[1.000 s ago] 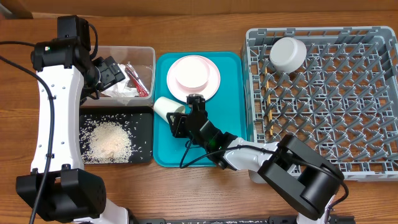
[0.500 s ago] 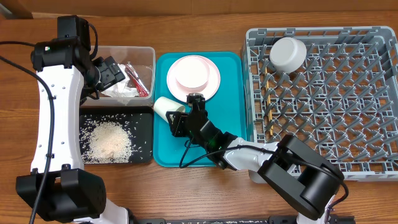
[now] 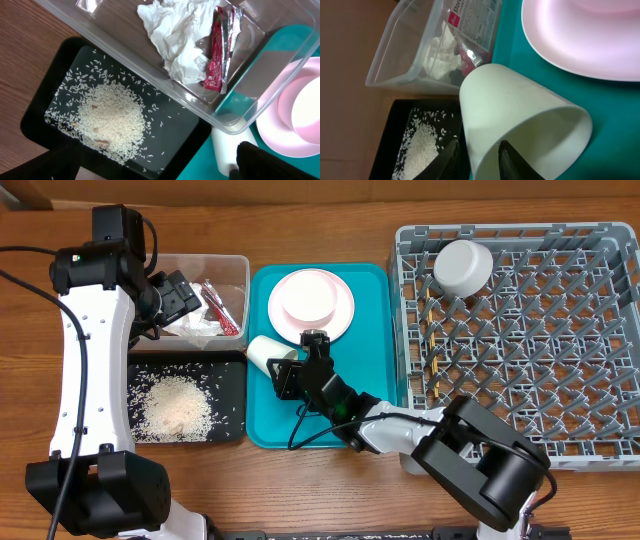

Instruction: Sort waste into correct bins and load items into the dishwasher

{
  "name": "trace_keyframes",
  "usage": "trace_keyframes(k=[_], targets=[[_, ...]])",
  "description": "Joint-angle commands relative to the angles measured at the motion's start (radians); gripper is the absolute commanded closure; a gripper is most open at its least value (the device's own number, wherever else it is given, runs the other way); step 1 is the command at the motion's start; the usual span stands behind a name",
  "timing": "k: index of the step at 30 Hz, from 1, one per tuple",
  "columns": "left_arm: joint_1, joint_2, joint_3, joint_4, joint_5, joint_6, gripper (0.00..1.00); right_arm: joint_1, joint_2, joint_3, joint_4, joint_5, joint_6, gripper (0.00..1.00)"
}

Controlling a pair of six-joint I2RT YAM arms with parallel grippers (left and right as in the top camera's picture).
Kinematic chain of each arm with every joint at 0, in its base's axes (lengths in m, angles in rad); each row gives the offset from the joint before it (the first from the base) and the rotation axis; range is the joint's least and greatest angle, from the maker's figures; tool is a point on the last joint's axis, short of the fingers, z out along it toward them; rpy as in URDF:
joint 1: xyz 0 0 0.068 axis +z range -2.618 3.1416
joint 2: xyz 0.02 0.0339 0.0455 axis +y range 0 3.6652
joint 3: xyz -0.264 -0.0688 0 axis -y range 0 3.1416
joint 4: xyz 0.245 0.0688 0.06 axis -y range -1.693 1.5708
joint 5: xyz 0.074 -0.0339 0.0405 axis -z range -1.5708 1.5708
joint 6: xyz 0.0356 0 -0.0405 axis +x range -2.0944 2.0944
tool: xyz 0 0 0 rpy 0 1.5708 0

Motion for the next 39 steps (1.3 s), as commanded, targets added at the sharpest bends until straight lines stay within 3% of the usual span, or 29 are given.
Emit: trace_keyframes(k=[1,22,25,27,33,39], targets=[[0.003,-0.003,0.023,0.001,-0.003,0.001,0.0,-0.002,0.01,0.003,0.024,0.01,0.005,0.72],[0.003,-0.003,0.023,0.001,-0.003,0.001,0.0,-0.002,0.051,0.003,0.066,0.0,0.03,0.76],[0.003,-0.003,0.023,0.001,-0.003,0.001,0.0,-0.002,0.05,0.003,0.066,-0.033,0.03,0.83],[0.003,-0.003,0.023,0.001,-0.003,0.001,0.0,-0.003,0.044,0.003,0.065,-0.061,0.03,0.94],[0.003,-0.003,0.023,0.001,-0.003,0.001,0.0,-0.004,-0.058,0.003,0.042,-0.144,0.03,0.96],[0.003,-0.003,0.023,0.001,-0.003,0.001,0.0,-0.046,-0.275,0.003,-0.183,-0.237,-0.009,0.96]])
